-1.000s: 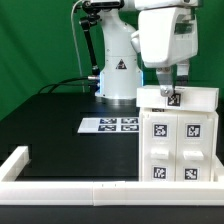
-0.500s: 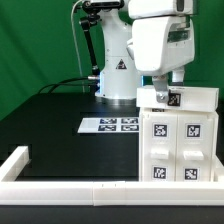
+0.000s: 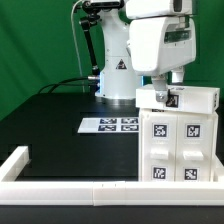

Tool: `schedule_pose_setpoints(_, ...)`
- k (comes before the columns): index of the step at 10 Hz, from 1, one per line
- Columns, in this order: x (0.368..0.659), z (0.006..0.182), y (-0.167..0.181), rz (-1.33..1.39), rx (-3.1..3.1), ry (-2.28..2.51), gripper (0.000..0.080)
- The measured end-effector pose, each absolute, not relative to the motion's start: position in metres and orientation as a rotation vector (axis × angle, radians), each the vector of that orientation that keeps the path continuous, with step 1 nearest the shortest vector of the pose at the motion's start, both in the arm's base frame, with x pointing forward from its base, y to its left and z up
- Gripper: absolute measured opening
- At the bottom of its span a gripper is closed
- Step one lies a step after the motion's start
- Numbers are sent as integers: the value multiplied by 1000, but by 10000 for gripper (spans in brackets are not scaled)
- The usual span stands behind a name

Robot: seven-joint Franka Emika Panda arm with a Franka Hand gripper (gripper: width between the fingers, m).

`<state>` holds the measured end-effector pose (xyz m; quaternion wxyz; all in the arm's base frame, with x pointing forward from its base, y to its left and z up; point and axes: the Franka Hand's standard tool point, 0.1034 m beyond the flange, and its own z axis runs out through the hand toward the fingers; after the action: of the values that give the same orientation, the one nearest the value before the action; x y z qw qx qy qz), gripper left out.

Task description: Assemble cabinet

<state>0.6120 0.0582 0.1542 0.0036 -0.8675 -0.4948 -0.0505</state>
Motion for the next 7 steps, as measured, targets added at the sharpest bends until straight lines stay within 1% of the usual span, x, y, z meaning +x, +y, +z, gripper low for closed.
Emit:
schedule_pose_setpoints(2,611,154,59,-191,-2876,-1201,560)
schedule_pose_setpoints(3,612,154,59,-209,-2912,-1108,560)
schedule_pose_setpoints(7,615,153,64,-292,-3060,-400,561)
